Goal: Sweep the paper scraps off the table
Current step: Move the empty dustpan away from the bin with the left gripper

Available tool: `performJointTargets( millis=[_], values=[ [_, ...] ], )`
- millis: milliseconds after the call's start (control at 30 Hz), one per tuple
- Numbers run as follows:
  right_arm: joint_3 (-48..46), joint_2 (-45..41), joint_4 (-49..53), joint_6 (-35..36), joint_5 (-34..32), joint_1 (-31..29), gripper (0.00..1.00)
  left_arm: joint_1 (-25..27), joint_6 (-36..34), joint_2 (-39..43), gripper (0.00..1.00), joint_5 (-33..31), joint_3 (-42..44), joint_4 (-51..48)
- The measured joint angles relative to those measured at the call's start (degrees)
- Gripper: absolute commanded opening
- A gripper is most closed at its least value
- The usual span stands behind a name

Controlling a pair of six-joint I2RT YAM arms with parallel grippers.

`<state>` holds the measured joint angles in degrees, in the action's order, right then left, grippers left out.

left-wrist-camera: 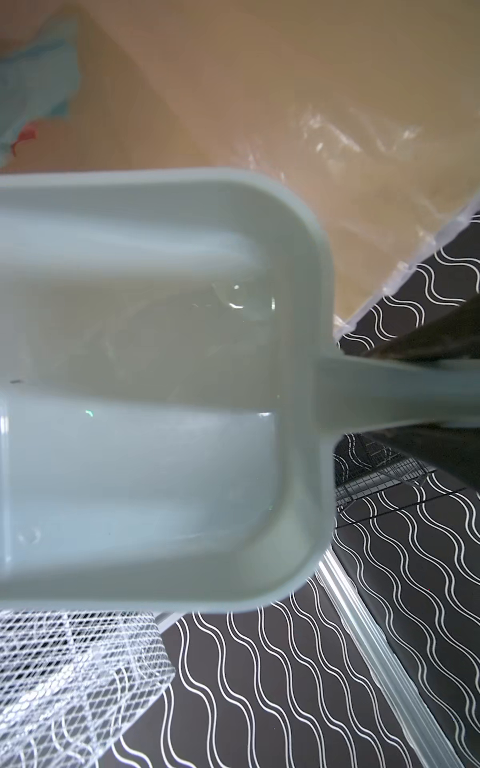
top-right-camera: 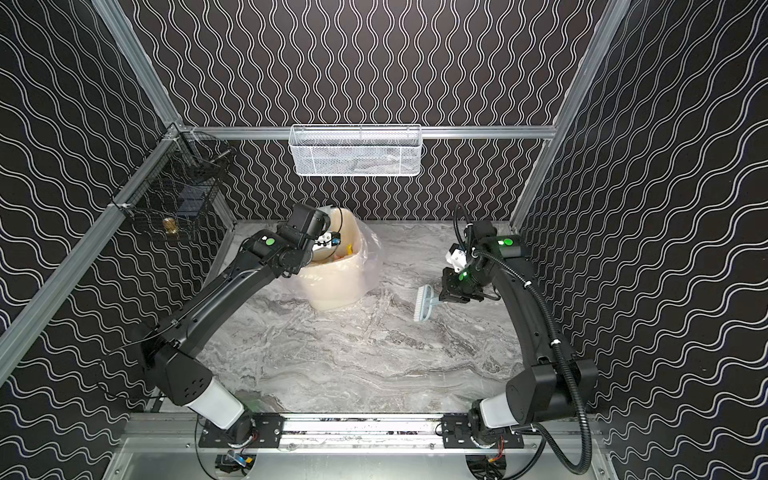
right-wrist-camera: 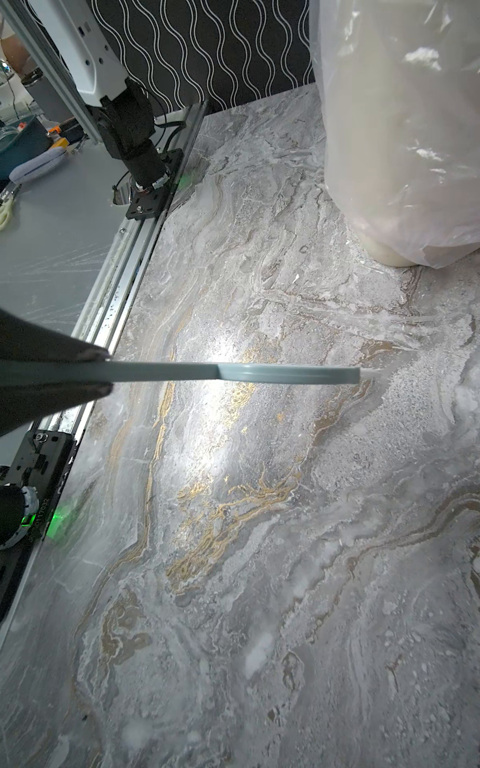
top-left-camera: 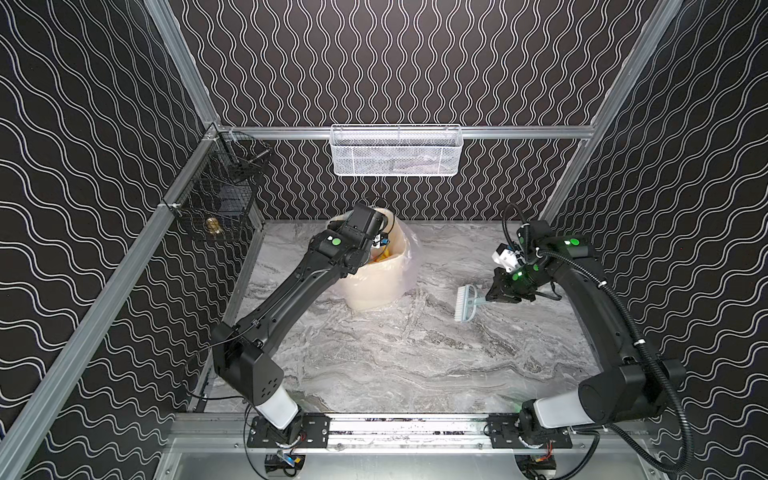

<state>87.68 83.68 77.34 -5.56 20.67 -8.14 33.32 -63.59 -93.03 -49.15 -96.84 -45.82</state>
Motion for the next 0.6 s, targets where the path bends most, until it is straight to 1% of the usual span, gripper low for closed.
performJointTargets(
  millis=[100,167,267,367,433,533,600],
  values=[
    [0.0,0.0,-0.2,-0.1,0.2,0.0,0.0,0.0,1.0,0.3,0.01,-0.1,-0.2,0.2],
    [-0.3,-0.2,-1.0,-1.1,0.2,0.1,0.0,0.0,3.6,0.9,0.02,-0.1,-0.3,0.2],
    [-1.5,-1.0,-2.9,-2.0,0.5,0.1,0.0,0.0,10.6,2.4,0.03,-0.1,-1.9,-1.5],
    [-3.0,-1.8,-5.7,-4.3,1.3,0.3,0.0,0.0,20.7,4.8,0.03,0.5,-4.4,-4.7],
    [-4.6,-2.8,-8.8,-6.1,2.1,0.5,0.0,0.0,28.7,7.6,0.04,1.4,-5.2,-7.5],
    [-6.1,-3.5,-13.0,-9.0,2.8,0.9,0.0,-0.3,39.5,11.9,0.05,1.9,-4.3,-11.7],
    [-6.9,-3.7,-15.8,-10.5,3.2,1.3,0.0,-1.4,45.9,14.6,0.05,2.9,-2.6,-14.4]
  ],
)
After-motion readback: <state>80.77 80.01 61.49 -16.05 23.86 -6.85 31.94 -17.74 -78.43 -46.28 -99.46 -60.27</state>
